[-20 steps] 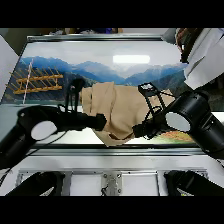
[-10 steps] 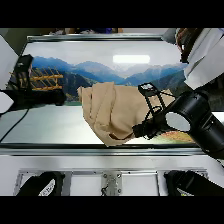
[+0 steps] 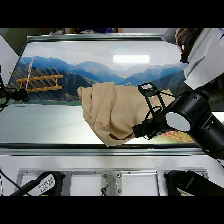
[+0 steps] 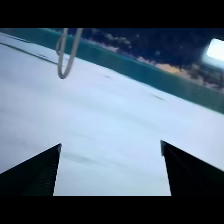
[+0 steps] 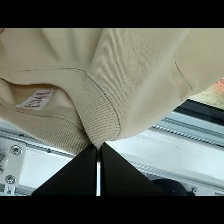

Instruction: Fold the clothes and pants, and hang the long-sleeved shirts on hangers.

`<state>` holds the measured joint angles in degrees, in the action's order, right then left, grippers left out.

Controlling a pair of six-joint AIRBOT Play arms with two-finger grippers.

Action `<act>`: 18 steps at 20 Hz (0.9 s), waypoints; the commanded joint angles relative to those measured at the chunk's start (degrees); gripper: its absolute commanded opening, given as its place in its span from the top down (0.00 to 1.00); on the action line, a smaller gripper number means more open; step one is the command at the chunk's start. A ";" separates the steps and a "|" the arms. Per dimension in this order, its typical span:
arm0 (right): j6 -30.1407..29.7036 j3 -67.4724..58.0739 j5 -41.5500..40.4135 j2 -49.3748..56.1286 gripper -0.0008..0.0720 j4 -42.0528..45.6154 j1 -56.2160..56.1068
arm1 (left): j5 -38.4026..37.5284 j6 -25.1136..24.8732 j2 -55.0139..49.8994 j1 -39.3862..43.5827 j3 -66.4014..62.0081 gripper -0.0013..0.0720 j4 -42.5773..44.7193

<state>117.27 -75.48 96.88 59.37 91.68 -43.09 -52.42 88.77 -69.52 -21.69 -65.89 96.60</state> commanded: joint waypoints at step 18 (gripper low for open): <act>0.02 0.02 0.00 0.04 0.95 -0.02 -0.04 | -0.57 -5.44 -48.81 -2.38 -39.50 0.04 11.85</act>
<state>117.27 -75.48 96.86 59.40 91.66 -43.09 -49.89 83.46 -113.82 -24.64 -99.37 105.91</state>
